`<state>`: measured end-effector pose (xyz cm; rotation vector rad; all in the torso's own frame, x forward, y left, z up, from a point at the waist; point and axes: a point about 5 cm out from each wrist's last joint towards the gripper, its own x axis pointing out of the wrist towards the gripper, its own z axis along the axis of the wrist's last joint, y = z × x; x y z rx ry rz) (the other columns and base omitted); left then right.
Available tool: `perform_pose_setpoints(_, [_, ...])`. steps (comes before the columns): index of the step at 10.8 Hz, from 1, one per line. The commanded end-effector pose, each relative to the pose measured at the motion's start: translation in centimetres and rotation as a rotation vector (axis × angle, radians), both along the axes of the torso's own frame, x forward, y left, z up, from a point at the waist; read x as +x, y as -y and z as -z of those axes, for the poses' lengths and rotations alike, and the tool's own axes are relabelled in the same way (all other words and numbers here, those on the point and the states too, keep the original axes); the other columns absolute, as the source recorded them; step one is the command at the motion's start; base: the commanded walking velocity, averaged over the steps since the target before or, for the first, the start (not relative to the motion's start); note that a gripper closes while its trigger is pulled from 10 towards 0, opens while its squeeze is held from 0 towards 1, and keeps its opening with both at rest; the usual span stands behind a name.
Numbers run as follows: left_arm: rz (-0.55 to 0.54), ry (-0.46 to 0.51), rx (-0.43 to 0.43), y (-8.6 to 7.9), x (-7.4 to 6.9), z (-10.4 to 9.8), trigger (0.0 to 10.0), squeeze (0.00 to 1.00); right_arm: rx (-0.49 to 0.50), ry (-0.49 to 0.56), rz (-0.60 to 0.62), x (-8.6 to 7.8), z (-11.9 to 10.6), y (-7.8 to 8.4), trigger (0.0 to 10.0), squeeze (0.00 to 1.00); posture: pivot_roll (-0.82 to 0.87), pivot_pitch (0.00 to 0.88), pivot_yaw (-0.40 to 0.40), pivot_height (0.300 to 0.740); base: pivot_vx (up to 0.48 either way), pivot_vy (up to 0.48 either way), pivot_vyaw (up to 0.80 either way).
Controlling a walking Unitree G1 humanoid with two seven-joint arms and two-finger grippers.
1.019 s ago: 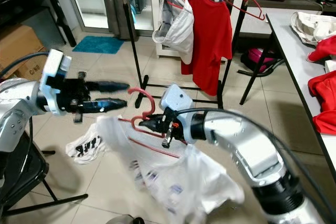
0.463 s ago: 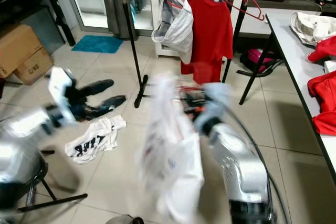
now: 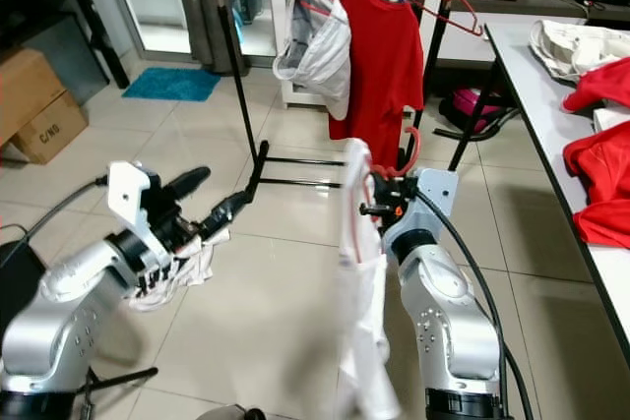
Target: Hang hanger
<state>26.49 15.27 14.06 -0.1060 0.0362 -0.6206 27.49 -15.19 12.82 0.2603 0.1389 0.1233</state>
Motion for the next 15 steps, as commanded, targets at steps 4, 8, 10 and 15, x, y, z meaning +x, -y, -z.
perform_pose_setpoints(4, [-0.159,-0.072,-0.015,0.1,-0.6,1.3,10.0,0.29,-0.152,0.009,0.003,0.0,-0.1,0.0,10.0,0.00,-0.05,0.000,0.058,0.740,0.000,0.000,0.00])
perform_pose_setpoints(8, [-0.251,-0.018,0.030,0.2,-0.7,1.1,10.0,0.00,-0.134,-0.015,-0.094,0.2,0.1,-1.2,10.0,0.00,-0.03,0.000,0.043,0.740,0.146,0.000,0.00])
perform_pose_setpoints(10, [-0.253,-0.012,0.043,0.2,-0.7,0.7,10.0,0.00,-0.265,0.072,-0.035,1.5,-1.1,-1.1,10.0,0.00,-0.02,0.000,0.052,0.740,0.358,0.000,0.80])
perform_pose_setpoints(15, [-0.272,-0.027,0.046,0.2,-1.1,0.8,10.0,0.00,-0.188,0.104,-0.075,1.4,-1.3,-1.8,10.0,0.00,-0.01,0.004,0.053,0.740,0.356,0.000,0.80])
